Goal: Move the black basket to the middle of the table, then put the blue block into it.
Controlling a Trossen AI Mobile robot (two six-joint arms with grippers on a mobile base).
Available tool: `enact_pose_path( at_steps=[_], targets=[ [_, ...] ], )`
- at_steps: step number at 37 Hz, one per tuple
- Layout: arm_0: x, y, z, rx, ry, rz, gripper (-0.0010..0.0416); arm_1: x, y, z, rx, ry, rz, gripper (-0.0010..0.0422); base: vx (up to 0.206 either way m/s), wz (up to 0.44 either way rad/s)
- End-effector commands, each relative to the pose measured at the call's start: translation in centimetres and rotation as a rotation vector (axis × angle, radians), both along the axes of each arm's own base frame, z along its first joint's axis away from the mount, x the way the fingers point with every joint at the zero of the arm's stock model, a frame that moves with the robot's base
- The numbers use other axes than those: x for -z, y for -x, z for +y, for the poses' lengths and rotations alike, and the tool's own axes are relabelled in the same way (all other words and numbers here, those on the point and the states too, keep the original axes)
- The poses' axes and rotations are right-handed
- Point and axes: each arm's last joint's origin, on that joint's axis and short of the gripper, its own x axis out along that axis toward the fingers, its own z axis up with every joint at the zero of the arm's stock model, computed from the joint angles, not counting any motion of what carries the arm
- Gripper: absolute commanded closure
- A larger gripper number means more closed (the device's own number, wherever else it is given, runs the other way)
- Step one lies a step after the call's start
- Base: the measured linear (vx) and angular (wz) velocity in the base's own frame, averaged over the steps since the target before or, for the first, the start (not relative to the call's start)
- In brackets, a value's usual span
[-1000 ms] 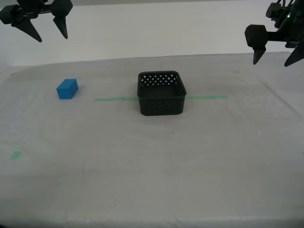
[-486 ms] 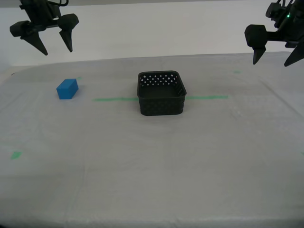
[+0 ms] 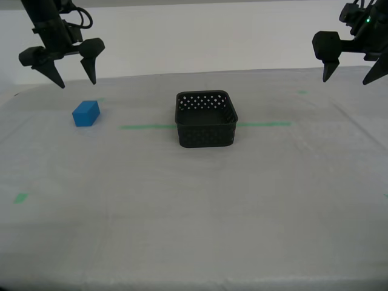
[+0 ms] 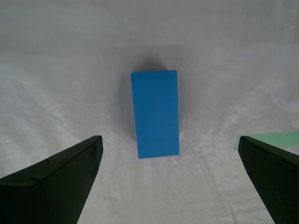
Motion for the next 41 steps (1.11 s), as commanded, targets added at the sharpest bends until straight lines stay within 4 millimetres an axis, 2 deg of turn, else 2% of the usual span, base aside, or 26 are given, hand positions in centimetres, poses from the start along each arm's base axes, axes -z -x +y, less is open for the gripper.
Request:
enact_pose_path(
  at_steps=[1,16,41],
  targets=[
    [0.0,0.0,0.0,-0.001,0.001,-0.002,0.0007,1.0,0.1,-0.1,-0.001,0.011,-0.001,0.0011,0.000,0.000],
    [0.0,0.0,0.0,-0.001,0.001,-0.002,0.0007,4.2,0.8,-0.1,-0.004,-0.004,-0.012,0.0011,0.000,0.000],
    [0.0,0.0,0.0,-0.001,0.001,-0.002,0.0007,6.0,0.9,0.0,0.000,-0.037,-0.072,0.0011,0.000,0.000]
  ],
)
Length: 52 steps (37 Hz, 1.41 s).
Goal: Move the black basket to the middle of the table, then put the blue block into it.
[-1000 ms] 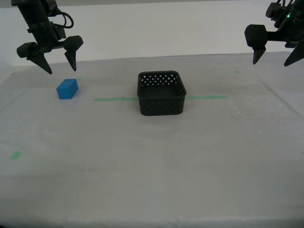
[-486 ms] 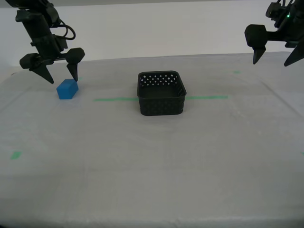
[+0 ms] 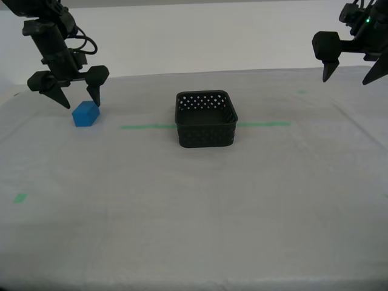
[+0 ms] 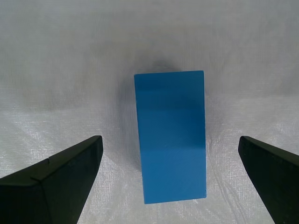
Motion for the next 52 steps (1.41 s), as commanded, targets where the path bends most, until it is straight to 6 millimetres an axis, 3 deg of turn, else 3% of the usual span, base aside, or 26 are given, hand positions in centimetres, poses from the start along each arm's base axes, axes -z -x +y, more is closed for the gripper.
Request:
enact_pose_path(
  at_steps=[1,32,42,52],
  targets=[
    [0.0,0.0,0.0,-0.001,0.001,-0.001,0.0007,0.3,0.1,0.0,0.003,-0.006,-0.004,0.0011,0.000,0.000],
    [0.0,0.0,0.0,-0.001,0.001,-0.002,0.0007,1.8,0.2,-0.7,-0.005,-0.008,-0.061,0.0011,0.000,0.000],
    [0.0,0.0,0.0,-0.001,0.001,-0.001,0.0007,4.5,0.2,-1.1,0.000,0.045,-0.004,0.0011,0.000,0.000],
    [0.0,0.0,0.0,-0.001,0.001,-0.002,0.0007,4.1,0.1,-1.1,-0.005,0.012,-0.022,0.0011,0.000,0.000]
  ],
)
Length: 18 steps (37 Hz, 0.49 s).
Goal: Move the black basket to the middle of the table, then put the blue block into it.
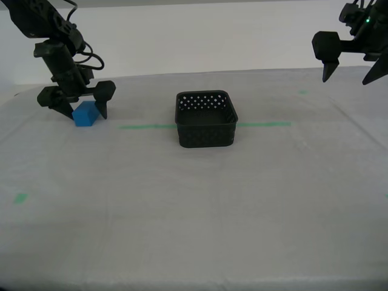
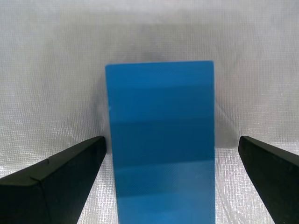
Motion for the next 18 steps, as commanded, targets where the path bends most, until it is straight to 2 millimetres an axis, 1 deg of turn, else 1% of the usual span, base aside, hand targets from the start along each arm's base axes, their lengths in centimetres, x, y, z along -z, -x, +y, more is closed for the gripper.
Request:
enact_pose_path(
  at_steps=[1,12,18],
  targets=[
    [-0.03,-0.01,0.00,-0.001,0.001,-0.001,0.0007,-0.04,0.00,-0.03,0.001,-0.006,0.000,0.0011,0.000,0.000],
    [-0.03,-0.01,0.00,-0.001,0.001,-0.001,0.0007,-0.02,0.11,-0.06,0.001,-0.023,0.012,0.0012,0.000,0.000],
    [-0.05,-0.01,0.00,-0.001,0.001,-0.002,0.0007,-0.55,0.06,-0.10,0.008,-0.015,-0.001,0.0012,0.000,0.000]
  ],
)
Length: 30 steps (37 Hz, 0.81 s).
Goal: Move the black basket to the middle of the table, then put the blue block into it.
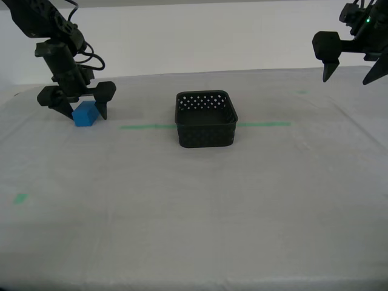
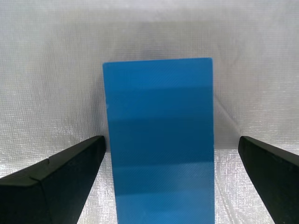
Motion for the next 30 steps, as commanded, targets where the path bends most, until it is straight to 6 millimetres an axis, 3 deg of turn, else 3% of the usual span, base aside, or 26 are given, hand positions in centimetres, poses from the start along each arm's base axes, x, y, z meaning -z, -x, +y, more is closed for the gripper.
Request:
enact_pose_path(
  at_steps=[1,12,23,30],
  targets=[
    [0.0,0.0,0.0,0.000,0.001,-0.001,0.0007,-0.5,0.0,0.0,0.006,0.005,-0.005,0.0012,0.000,0.000],
    [0.0,0.0,0.0,0.000,0.001,-0.002,0.0007,-2.0,-0.9,0.0,0.007,-0.017,-0.016,0.0012,0.000,0.000],
    [0.0,0.0,0.0,-0.001,0.001,-0.001,0.0007,-1.6,-0.6,0.0,0.010,-0.025,0.019,0.0013,0.000,0.000],
    [0.0,0.0,0.0,0.000,0.001,-0.001,0.0007,-1.6,-0.5,0.0,0.012,-0.024,0.028,0.0045,0.000,0.000]
  ],
)
